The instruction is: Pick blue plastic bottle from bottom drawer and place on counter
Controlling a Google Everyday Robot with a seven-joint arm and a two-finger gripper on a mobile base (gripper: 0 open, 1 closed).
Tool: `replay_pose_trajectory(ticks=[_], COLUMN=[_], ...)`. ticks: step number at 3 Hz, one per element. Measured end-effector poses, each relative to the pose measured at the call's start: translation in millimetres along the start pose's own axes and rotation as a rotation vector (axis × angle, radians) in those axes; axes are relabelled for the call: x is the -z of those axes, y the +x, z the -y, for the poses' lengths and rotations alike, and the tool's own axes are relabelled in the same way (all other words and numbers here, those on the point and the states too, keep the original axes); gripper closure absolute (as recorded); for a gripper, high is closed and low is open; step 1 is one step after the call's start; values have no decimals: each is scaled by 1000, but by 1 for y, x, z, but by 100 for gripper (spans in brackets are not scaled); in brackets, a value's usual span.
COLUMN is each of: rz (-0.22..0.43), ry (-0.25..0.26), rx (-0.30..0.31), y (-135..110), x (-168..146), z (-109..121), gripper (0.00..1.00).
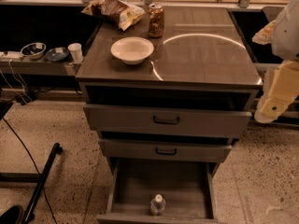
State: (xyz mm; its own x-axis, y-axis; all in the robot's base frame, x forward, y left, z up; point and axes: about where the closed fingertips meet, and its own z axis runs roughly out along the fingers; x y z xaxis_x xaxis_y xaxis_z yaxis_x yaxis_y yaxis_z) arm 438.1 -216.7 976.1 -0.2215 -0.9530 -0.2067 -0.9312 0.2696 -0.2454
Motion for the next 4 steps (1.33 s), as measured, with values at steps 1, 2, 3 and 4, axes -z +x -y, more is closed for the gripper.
replay_pose_trajectory(ticks=[1, 2, 3, 4], rz=[0, 65, 222, 285], ry=[0, -24, -103, -96], rx=[0, -1, 23, -5], y=[0, 6, 10, 27], x=[0, -20, -84, -101], z=[0, 1, -20, -38], gripper=[0, 0, 0, 0])
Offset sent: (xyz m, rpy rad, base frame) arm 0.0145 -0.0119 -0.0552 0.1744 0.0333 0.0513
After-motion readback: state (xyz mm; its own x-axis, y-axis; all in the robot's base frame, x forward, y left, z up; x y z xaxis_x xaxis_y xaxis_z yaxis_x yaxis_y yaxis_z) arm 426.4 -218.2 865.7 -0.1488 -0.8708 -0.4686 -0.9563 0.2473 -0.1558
